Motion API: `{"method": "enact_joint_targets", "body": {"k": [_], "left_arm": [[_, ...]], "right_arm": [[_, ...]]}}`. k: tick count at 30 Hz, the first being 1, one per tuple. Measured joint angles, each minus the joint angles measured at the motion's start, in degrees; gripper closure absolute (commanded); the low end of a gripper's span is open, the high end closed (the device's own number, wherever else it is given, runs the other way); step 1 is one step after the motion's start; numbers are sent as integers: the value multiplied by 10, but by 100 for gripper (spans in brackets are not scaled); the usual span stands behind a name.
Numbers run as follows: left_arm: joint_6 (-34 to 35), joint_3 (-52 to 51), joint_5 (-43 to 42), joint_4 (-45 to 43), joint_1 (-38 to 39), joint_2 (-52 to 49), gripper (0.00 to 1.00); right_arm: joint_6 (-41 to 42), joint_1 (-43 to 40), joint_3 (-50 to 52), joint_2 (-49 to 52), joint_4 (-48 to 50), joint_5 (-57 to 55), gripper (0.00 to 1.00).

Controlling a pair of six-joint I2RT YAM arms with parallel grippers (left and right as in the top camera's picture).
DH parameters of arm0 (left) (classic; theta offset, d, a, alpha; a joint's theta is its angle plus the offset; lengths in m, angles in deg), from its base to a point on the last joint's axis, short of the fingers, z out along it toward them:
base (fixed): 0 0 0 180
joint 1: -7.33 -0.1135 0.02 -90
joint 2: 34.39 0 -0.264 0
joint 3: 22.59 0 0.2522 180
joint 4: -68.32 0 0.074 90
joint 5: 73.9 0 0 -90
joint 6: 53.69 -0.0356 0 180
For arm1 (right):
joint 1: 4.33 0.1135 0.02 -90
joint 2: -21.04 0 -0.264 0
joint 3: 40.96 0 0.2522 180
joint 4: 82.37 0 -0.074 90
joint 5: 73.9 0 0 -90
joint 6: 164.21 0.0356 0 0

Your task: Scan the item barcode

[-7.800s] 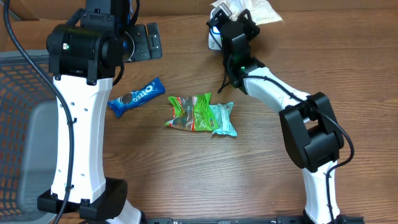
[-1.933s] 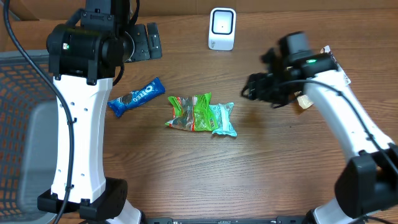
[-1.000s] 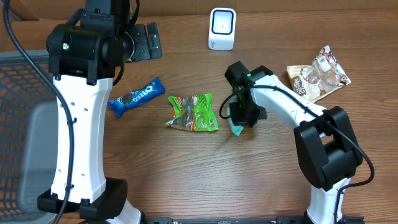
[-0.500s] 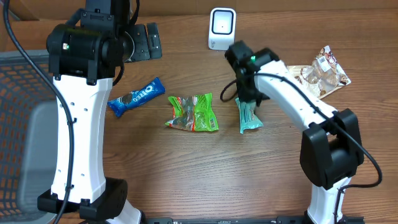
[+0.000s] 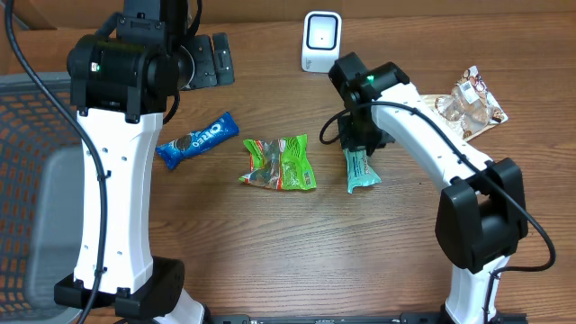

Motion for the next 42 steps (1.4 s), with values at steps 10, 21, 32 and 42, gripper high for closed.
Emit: {"method": "enact_joint_targets", "body": {"k": [10, 21, 32, 42], "left_arm": [[0, 0, 0, 0, 0, 0, 0], [0, 0, 0, 0, 0, 0, 0], [0, 0, 0, 0, 0, 0, 0], [0, 0, 0, 0, 0, 0, 0]], "right_arm": [[-77, -130, 6, 0, 0, 188, 47], [-132, -168, 162, 0, 134, 307, 73], [-125, -174, 179, 0, 166, 316, 58], [-92, -174, 189, 0, 198, 384, 51]]}}
